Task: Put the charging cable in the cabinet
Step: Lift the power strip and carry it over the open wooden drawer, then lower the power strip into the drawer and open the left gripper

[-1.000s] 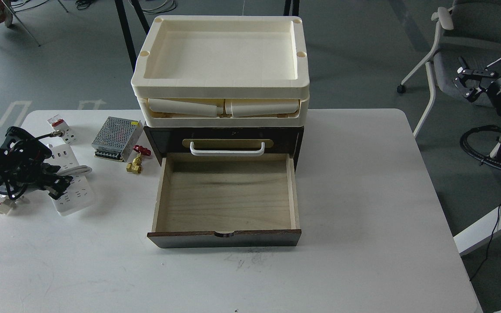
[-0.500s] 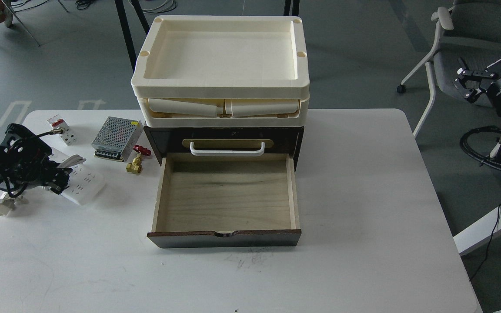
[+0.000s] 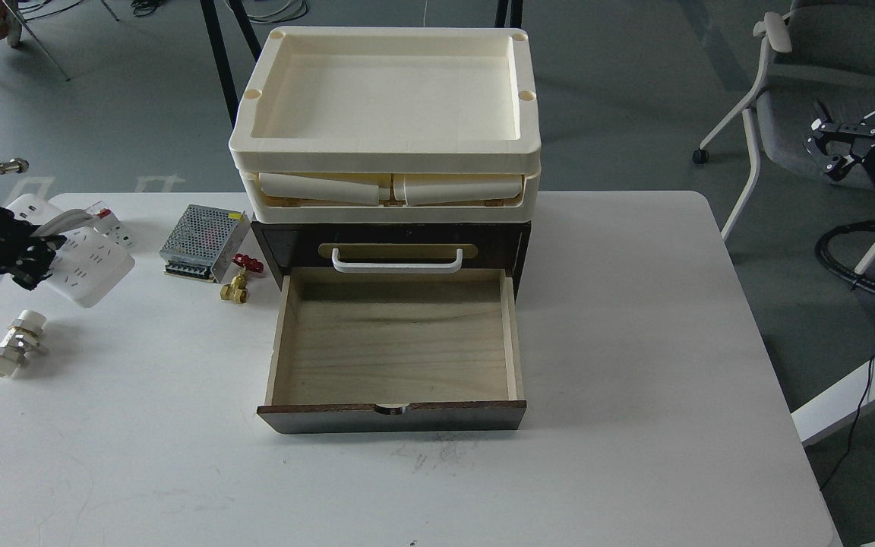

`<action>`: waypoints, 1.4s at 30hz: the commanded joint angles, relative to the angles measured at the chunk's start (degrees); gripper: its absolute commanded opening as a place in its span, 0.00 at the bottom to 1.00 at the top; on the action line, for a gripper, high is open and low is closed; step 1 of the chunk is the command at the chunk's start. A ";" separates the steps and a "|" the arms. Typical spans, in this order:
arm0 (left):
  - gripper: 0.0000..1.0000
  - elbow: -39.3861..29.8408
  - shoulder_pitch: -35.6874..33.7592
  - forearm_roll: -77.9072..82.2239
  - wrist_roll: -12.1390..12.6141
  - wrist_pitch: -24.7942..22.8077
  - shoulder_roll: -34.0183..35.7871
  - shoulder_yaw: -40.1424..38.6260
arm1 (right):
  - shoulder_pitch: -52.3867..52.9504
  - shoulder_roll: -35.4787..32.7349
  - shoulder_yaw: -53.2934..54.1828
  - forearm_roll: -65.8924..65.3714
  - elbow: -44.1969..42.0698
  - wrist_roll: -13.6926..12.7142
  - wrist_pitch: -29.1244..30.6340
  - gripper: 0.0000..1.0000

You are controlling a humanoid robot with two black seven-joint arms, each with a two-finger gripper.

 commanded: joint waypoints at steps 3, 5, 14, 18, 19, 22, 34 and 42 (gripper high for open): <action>0.00 -21.18 0.85 -3.43 -0.01 -1.08 15.36 0.80 | -0.08 -0.48 -0.09 0.00 0.10 0.00 0.00 1.00; 0.00 -26.98 0.94 -8.34 -0.01 -1.25 19.23 2.56 | 0.01 -0.40 -0.18 0.00 0.10 0.00 0.00 1.00; 0.00 -48.01 0.42 -30.22 -0.01 -5.02 21.89 3.71 | -0.08 -0.48 -0.18 0.00 -0.08 0.00 0.00 1.00; 0.00 -48.37 0.15 -41.56 -0.01 -7.41 14.35 3.27 | -0.34 -0.75 -0.18 -0.09 -0.43 0.00 0.00 1.00; 0.00 -48.28 0.15 -43.76 -0.01 -7.41 12.41 3.27 | -0.43 -0.83 -0.18 -0.09 -0.69 0.00 0.00 1.00; 0.00 -47.67 0.50 -50.71 -0.01 -7.15 5.21 3.18 | -0.43 -0.92 -0.18 -0.09 -1.14 0.00 0.00 1.00; 0.00 -33.00 2.69 -59.87 -0.01 -7.67 -12.65 2.39 | -1.40 -0.92 -0.09 0.00 -1.14 0.00 0.00 1.00; 0.00 -23.77 7.96 -59.69 -0.01 -7.76 -19.07 2.30 | -1.84 -0.92 0.00 0.00 -1.14 0.00 0.00 1.00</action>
